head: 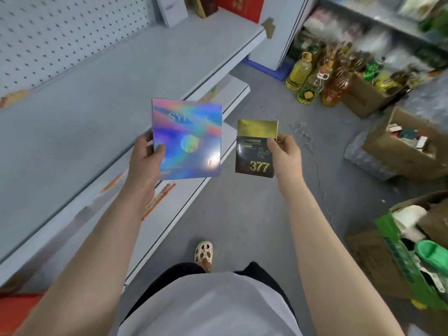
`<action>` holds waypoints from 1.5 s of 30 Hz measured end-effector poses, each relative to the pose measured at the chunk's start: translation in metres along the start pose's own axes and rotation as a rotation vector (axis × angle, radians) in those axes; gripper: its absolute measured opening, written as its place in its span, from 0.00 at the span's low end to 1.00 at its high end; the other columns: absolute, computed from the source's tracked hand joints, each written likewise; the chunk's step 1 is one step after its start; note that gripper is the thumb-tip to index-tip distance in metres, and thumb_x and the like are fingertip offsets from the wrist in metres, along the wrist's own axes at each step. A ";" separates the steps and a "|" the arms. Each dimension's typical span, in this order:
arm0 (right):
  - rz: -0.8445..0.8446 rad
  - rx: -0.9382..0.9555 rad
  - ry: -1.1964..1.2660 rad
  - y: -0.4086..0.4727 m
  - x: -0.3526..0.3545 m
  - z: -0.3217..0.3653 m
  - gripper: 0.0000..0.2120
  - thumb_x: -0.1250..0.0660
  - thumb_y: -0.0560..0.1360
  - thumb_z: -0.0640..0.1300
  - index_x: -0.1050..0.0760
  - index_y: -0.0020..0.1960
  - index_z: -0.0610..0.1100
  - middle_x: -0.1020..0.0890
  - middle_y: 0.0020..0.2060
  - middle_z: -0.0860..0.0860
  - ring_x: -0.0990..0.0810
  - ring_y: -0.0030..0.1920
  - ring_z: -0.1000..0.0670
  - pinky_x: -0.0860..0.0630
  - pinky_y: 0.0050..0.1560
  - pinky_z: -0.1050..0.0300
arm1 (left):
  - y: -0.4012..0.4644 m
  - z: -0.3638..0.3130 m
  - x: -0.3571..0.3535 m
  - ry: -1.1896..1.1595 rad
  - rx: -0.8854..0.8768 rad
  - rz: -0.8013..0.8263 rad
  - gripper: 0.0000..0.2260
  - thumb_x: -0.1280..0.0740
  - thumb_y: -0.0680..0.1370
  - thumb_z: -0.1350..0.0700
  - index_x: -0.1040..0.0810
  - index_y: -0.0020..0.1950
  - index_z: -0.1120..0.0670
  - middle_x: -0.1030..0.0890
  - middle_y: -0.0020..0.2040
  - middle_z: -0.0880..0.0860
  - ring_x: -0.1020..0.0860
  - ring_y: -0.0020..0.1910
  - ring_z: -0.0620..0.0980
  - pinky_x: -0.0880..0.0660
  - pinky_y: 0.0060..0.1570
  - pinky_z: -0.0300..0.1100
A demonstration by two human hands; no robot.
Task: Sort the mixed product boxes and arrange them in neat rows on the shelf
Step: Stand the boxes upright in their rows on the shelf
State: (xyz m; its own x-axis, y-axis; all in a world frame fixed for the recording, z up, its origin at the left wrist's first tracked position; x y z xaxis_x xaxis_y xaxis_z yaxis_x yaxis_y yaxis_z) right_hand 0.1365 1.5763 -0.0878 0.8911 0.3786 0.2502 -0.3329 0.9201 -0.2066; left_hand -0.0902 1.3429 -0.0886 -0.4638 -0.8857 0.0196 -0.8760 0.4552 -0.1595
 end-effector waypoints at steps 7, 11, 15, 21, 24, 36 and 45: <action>0.035 0.040 0.050 0.143 -0.023 0.051 0.02 0.34 0.77 0.47 0.25 0.50 0.52 0.16 0.48 0.49 0.17 0.48 0.48 0.21 0.49 0.51 | 0.119 -0.040 -0.068 0.013 -0.044 -0.053 0.13 0.40 0.80 0.65 0.30 0.63 0.54 0.20 0.47 0.47 0.22 0.43 0.45 0.26 0.44 0.39; 0.120 0.078 0.053 0.233 -0.053 0.083 0.03 0.36 0.80 0.46 0.25 0.53 0.48 0.17 0.46 0.53 0.19 0.42 0.57 0.24 0.38 0.66 | 0.181 -0.049 -0.097 -0.020 -0.025 -0.146 0.13 0.39 0.80 0.64 0.29 0.62 0.52 0.19 0.48 0.45 0.20 0.45 0.45 0.24 0.46 0.43; 0.265 0.127 0.026 0.319 -0.086 0.121 0.07 0.36 0.80 0.46 0.27 0.57 0.49 0.18 0.49 0.52 0.18 0.47 0.54 0.24 0.37 0.65 | 0.233 -0.058 -0.129 -0.071 -0.023 -0.293 0.12 0.41 0.81 0.66 0.31 0.62 0.54 0.21 0.47 0.47 0.22 0.38 0.35 0.26 0.40 0.29; 0.428 0.259 -0.074 0.426 -0.145 0.176 0.06 0.33 0.77 0.46 0.27 0.51 0.55 0.17 0.45 0.52 0.16 0.46 0.47 0.19 0.47 0.48 | 0.292 -0.068 -0.154 -0.101 -0.014 -0.462 0.13 0.40 0.81 0.65 0.30 0.65 0.56 0.21 0.50 0.52 0.23 0.44 0.44 0.26 0.44 0.32; 0.455 0.360 -0.132 0.463 -0.177 0.201 0.07 0.33 0.78 0.43 0.26 0.56 0.49 0.20 0.45 0.56 0.20 0.44 0.59 0.23 0.41 0.66 | 0.318 -0.072 -0.155 -0.111 -0.021 -0.505 0.12 0.40 0.81 0.65 0.30 0.63 0.54 0.20 0.48 0.50 0.22 0.43 0.43 0.25 0.42 0.32; 0.541 0.439 -0.269 0.584 -0.282 0.237 0.12 0.34 0.77 0.39 0.26 0.58 0.51 0.17 0.53 0.50 0.19 0.54 0.48 0.19 0.54 0.49 | 0.399 -0.082 -0.146 -0.198 0.014 -0.511 0.13 0.38 0.79 0.64 0.30 0.62 0.53 0.20 0.49 0.50 0.22 0.46 0.48 0.26 0.46 0.41; 0.672 0.486 -0.391 0.639 -0.350 0.248 0.14 0.38 0.80 0.40 0.28 0.65 0.48 0.21 0.57 0.52 0.22 0.57 0.50 0.25 0.50 0.61 | 0.413 -0.085 -0.163 -0.238 0.010 -0.687 0.12 0.41 0.81 0.65 0.30 0.62 0.53 0.20 0.46 0.49 0.23 0.43 0.47 0.27 0.47 0.43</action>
State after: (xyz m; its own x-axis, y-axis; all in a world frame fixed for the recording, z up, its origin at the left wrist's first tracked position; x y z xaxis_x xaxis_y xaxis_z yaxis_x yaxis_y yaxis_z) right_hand -0.4649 2.0565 -0.0728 0.3250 0.7752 0.5417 -0.9154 0.4017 -0.0256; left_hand -0.3879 1.6832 -0.0735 0.2331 -0.9677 -0.0962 -0.9573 -0.2110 -0.1976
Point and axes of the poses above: each hand's wrist, its own y-axis towards the middle knuckle, its own x-axis out of the back of the hand, z = x × y, the point moved 8 cm from there along y, towards the middle knuckle
